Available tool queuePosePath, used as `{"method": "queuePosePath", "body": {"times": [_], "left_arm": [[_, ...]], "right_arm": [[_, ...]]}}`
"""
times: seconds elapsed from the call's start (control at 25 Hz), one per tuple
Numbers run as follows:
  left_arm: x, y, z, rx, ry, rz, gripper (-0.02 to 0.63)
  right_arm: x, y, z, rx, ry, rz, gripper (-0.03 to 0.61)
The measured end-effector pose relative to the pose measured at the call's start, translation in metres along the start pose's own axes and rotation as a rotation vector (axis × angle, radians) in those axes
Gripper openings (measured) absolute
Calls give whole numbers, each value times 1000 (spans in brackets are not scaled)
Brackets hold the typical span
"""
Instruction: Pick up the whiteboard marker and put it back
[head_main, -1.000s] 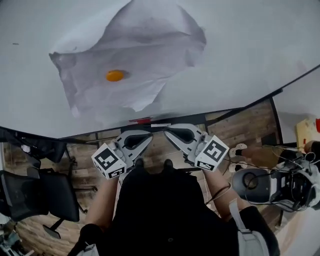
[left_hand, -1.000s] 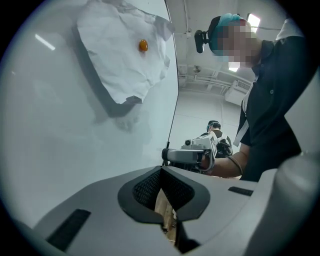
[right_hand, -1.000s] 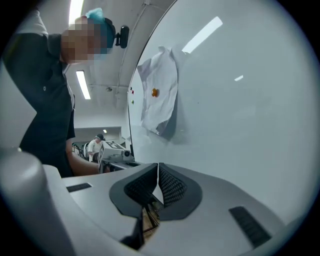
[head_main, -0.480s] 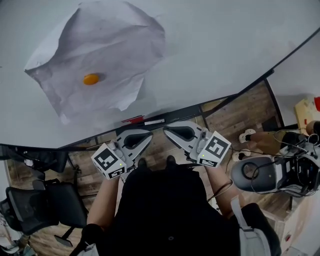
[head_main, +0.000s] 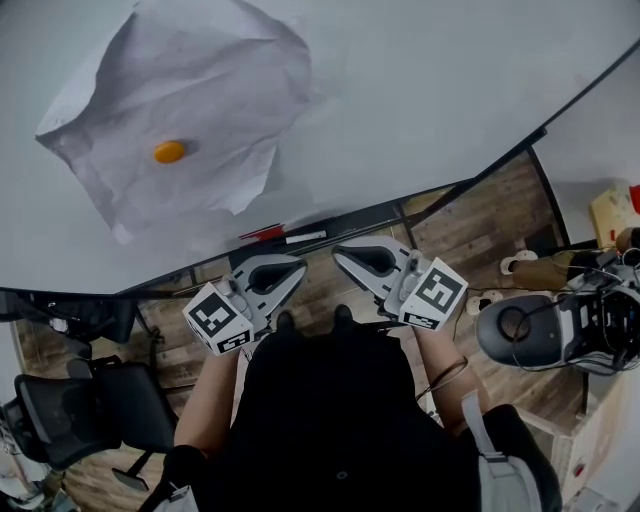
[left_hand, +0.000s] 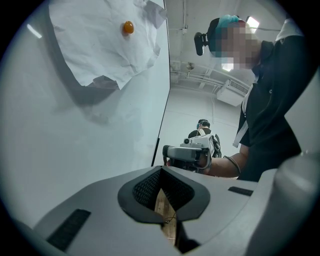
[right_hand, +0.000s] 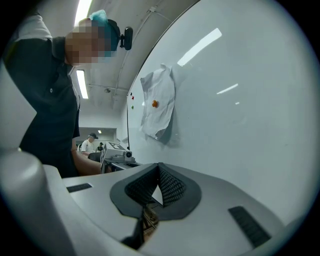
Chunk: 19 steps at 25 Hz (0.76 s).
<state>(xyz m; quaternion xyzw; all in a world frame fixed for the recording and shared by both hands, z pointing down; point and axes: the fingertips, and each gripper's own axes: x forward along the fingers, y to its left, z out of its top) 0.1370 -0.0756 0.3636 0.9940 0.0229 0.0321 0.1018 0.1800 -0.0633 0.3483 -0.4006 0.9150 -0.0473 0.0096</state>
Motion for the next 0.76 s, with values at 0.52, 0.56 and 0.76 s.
{"method": "queuePosePath", "body": {"times": [0.52,0.56,0.76], "left_arm": [[17,-16,-12,-9,15,16,12],[23,-18,-11,-9,12,15,12],[56,-32,-11,-4,-6,1,12]], "right_arm": [[-35,-10,-3,-13,4,-39,18],[-40,-13,-3,-13,8,-45,18],[-78,-26,-8,-2,12,-72,18]]}}
